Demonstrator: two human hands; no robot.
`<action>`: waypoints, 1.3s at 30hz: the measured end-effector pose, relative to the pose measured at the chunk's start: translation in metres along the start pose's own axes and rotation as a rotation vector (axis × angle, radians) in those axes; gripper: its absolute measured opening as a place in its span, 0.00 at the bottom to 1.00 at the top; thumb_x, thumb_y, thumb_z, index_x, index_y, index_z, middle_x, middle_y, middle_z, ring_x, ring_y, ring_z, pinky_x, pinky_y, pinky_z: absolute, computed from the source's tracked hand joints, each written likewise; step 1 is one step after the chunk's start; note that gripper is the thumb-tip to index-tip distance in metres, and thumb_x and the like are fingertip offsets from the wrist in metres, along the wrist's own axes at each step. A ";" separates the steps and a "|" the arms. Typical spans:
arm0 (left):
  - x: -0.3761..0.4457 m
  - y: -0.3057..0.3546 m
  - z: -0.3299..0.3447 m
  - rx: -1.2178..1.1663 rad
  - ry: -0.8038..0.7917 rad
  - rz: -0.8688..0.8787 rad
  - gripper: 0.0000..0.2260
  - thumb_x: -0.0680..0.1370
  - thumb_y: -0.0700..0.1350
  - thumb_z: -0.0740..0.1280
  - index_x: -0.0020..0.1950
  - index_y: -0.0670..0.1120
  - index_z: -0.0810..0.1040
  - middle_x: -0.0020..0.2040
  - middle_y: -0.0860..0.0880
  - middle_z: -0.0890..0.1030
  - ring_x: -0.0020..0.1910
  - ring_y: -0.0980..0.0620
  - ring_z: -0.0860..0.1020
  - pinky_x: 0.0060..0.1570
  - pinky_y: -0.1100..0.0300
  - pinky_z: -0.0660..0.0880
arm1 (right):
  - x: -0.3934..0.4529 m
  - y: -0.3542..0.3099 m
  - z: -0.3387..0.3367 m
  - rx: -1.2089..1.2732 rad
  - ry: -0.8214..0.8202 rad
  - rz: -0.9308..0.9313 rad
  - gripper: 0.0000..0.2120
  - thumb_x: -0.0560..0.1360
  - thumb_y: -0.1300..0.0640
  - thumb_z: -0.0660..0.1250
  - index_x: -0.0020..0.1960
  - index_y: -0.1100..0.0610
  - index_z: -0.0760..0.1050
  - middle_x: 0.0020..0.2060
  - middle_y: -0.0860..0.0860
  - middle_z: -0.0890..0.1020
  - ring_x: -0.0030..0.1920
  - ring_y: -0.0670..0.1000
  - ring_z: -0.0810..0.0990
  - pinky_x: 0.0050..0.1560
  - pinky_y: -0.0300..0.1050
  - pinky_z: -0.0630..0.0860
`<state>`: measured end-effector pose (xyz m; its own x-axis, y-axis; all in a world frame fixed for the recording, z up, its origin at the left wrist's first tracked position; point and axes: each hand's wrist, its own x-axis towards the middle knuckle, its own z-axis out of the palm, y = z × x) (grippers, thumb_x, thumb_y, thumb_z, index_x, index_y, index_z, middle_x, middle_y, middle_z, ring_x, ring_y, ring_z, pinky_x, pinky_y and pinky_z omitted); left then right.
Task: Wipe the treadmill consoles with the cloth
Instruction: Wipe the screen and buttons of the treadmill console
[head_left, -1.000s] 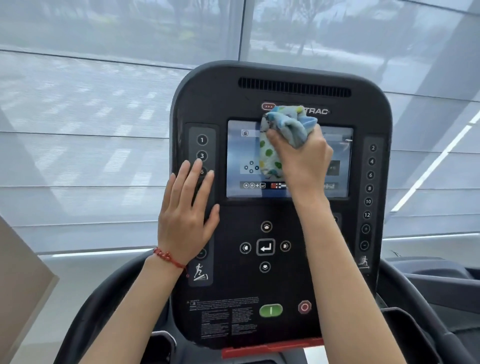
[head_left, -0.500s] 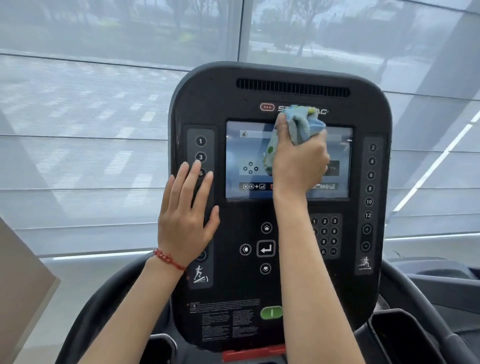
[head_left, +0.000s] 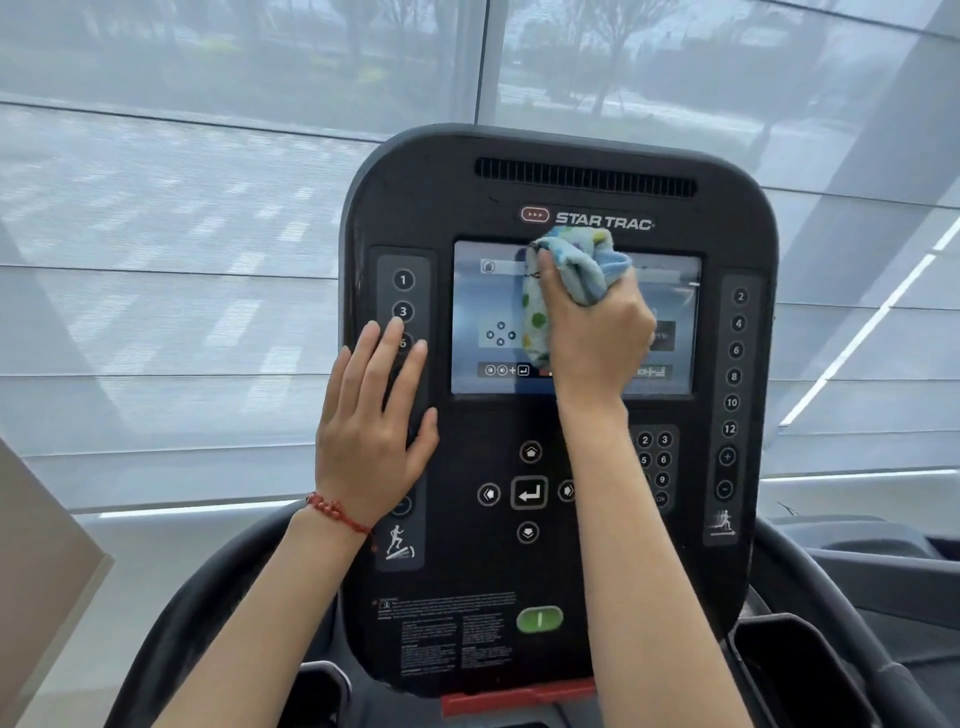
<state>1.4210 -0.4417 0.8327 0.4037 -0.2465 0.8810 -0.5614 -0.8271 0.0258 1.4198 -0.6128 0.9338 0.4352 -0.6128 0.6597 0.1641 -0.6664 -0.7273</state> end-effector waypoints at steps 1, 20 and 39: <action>0.000 0.000 0.001 0.003 0.002 0.002 0.21 0.77 0.44 0.61 0.68 0.39 0.69 0.69 0.37 0.68 0.71 0.40 0.62 0.69 0.43 0.61 | 0.004 0.009 -0.008 -0.001 0.031 0.041 0.24 0.67 0.39 0.70 0.43 0.62 0.75 0.37 0.54 0.81 0.34 0.50 0.77 0.37 0.39 0.70; 0.001 0.002 0.000 -0.021 0.012 -0.010 0.20 0.77 0.44 0.61 0.68 0.37 0.71 0.69 0.37 0.68 0.71 0.39 0.62 0.69 0.44 0.61 | -0.065 -0.025 0.020 -0.059 -0.042 -0.060 0.26 0.64 0.41 0.74 0.46 0.62 0.74 0.38 0.55 0.82 0.37 0.56 0.81 0.36 0.38 0.66; 0.000 0.003 0.003 -0.001 0.015 -0.007 0.20 0.77 0.43 0.60 0.68 0.38 0.70 0.69 0.37 0.68 0.71 0.39 0.63 0.69 0.43 0.62 | 0.015 0.067 -0.050 -0.029 0.188 0.142 0.25 0.65 0.43 0.74 0.49 0.63 0.75 0.44 0.57 0.82 0.41 0.50 0.79 0.43 0.33 0.69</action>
<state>1.4215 -0.4452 0.8311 0.3970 -0.2329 0.8878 -0.5590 -0.8285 0.0326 1.3927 -0.6880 0.9045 0.2787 -0.7679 0.5768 0.0859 -0.5782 -0.8114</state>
